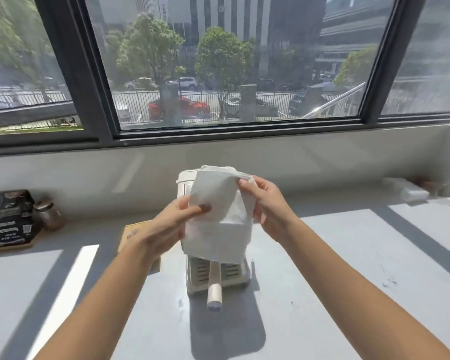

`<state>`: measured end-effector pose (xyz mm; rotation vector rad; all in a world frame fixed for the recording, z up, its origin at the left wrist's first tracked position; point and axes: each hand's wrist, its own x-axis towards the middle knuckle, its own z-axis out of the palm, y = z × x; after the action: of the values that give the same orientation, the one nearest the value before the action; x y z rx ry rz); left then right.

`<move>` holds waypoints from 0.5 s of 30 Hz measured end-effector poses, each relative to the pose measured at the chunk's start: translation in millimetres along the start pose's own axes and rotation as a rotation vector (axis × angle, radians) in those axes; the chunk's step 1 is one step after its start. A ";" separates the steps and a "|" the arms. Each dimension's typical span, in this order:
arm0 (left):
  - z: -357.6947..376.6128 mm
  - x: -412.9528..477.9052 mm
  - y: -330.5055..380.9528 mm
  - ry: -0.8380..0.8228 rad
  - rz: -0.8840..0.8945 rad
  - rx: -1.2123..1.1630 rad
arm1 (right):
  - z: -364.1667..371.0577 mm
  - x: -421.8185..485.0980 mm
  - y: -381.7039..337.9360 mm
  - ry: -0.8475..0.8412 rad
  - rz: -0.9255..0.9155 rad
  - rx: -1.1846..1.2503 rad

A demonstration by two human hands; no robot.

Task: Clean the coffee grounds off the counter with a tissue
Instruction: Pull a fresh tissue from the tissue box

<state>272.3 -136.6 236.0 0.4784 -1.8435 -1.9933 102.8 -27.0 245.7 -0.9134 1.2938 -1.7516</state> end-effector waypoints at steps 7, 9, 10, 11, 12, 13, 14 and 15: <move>144.9 24.0 -56.6 0.016 0.036 0.133 | -134.9 -83.5 3.1 0.040 0.227 -0.066; 177.6 36.7 -69.7 -0.023 0.021 0.131 | -170.2 -109.4 8.4 -0.039 0.277 -0.132; 193.0 43.1 -77.3 -0.060 0.013 0.125 | -185.0 -120.0 12.4 -0.054 0.304 -0.158; 209.1 48.9 -84.8 -0.097 0.009 0.117 | -199.9 -128.9 17.0 -0.041 0.325 -0.175; 223.6 55.1 -93.8 -0.119 0.005 0.110 | -214.1 -136.5 21.0 -0.008 0.339 -0.176; 236.8 60.7 -102.6 -0.123 -0.015 0.098 | -229.0 -142.2 24.6 0.032 0.350 -0.160; 247.3 67.0 -112.6 -0.115 -0.052 0.091 | -243.8 -147.1 27.4 0.075 0.360 -0.132; 255.9 73.1 -122.2 -0.116 -0.098 0.085 | -258.7 -151.3 31.0 0.109 0.362 -0.107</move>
<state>76.9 57.0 135.4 0.4962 -2.0175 -2.0518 -50.1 210.1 140.1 -0.6004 1.5298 -1.4761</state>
